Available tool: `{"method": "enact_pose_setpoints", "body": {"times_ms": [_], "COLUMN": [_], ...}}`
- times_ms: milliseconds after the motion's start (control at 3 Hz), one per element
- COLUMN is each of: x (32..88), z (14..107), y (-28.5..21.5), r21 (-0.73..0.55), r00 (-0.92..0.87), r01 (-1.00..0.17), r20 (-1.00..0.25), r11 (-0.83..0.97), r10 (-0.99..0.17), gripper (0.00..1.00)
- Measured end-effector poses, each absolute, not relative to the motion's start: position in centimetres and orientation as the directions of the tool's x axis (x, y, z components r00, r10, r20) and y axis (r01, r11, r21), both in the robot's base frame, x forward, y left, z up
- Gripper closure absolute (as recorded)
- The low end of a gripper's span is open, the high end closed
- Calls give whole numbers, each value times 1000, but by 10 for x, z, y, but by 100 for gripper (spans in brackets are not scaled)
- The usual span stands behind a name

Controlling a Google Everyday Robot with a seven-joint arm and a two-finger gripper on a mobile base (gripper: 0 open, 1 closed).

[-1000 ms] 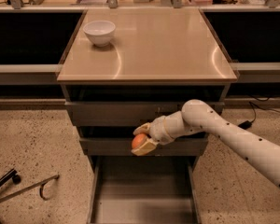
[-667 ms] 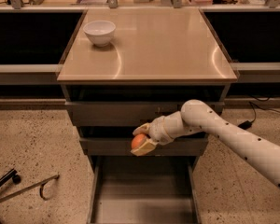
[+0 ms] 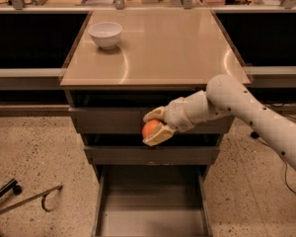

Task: Pick orange from bottom drawer and place on counter

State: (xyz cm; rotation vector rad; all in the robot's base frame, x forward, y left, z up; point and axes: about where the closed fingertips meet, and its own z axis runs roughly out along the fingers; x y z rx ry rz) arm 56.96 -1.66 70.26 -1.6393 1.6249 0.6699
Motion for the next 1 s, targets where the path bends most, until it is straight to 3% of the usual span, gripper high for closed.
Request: {"method": "enact_pose_setpoints", "body": {"times_ms": [667,1000], "x": [559,586], "z": [821,836], "y": [-27,-27], "r21": [-288,-343], "r00": [249,349], "r01": [-958,-933], "r20": [-796,-789], "r11": [-17,-108], "r10": [-552,-505], "gripper": [100,100]}}
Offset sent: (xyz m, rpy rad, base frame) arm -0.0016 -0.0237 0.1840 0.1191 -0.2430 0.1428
